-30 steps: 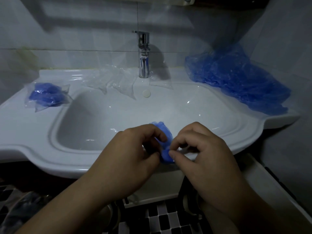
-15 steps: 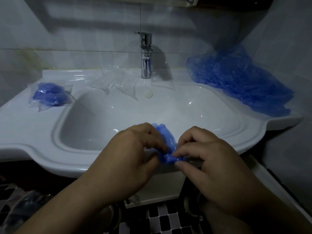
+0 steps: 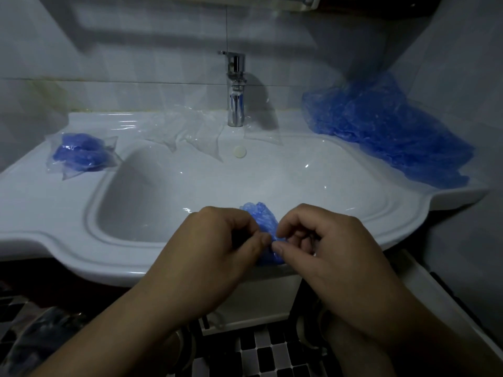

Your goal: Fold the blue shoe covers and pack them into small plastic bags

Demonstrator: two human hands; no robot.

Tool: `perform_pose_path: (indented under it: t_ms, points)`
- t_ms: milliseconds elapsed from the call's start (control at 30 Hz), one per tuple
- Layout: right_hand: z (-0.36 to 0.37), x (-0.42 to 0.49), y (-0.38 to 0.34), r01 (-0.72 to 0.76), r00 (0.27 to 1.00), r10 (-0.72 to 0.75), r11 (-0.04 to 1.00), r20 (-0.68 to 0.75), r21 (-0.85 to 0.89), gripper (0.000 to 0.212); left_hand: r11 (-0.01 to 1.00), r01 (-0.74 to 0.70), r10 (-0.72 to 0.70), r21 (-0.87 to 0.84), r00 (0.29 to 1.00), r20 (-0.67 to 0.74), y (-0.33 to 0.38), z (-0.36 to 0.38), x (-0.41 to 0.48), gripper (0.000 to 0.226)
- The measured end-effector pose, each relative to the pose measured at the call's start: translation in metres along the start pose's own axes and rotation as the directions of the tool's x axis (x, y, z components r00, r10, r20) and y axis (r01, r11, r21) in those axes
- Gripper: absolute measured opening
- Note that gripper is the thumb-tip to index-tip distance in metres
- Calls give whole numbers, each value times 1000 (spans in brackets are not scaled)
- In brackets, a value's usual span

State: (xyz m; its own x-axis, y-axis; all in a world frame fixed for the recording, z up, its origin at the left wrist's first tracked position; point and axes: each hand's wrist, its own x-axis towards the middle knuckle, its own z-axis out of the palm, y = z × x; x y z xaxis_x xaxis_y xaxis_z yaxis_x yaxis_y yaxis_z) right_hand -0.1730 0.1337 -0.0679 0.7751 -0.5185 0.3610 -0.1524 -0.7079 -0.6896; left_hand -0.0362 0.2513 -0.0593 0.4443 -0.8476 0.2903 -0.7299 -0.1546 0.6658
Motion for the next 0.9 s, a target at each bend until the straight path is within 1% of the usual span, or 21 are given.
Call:
perform_pose_path:
  t_ms: [100,200,267,300,367,433,467,533,600,633,700,733,767,800,900]
  points:
    - [4,1,1,-5,1000,4,999,-18,-41,14,995,43,-38,89,998,-49,2,6,1,21]
    - [6,3,2,27,999,-33,990,-40,-137,11,992,72,-60,107,992,-109,3,11,0,10]
    - [4,3,4,49,998,-53,985,-22,-165,4,994,76,-68,73,991,-115,3,12,-1,22]
    - [1,3,4,63,998,-64,985,2,-158,7,995,73,-65,70,992,-112,2,12,-1,24]
    - [-5,0,6,80,994,-68,987,84,-140,20,994,59,-47,95,992,-117,4,12,-1,15]
    - [-9,-1,8,100,986,-67,971,152,-219,29,984,23,-3,179,994,-113,3,13,1,6]
    - [-10,-1,9,113,985,-73,958,159,-262,28,976,-4,27,219,994,-104,2,13,1,8]
    - [-12,-2,9,127,984,-88,954,152,-271,20,968,-79,96,239,993,-64,-2,11,0,14]
    - [-15,-3,7,122,983,-88,968,162,-217,15,967,-166,166,191,986,16,-2,2,-3,21]
    - [-17,-4,7,113,982,-81,977,171,-183,15,973,-188,181,133,982,58,-1,-4,-5,22]
    - [-18,-4,5,104,981,-81,986,177,-130,18,988,-153,151,5,980,127,1,-11,-7,26]
    - [-18,-4,5,111,980,-89,987,178,-118,18,992,-128,129,-16,982,138,1,-11,-8,32]
    - [-16,-4,4,118,980,-96,986,176,-116,17,995,-104,104,-11,987,120,1,-9,-7,37]
    - [-15,-3,3,120,980,-98,986,175,-119,16,997,-77,77,0,994,77,1,-7,-7,37]
    - [-12,-3,0,120,979,-93,982,180,-145,22,1000,17,-18,-17,997,-81,3,-2,-6,23]
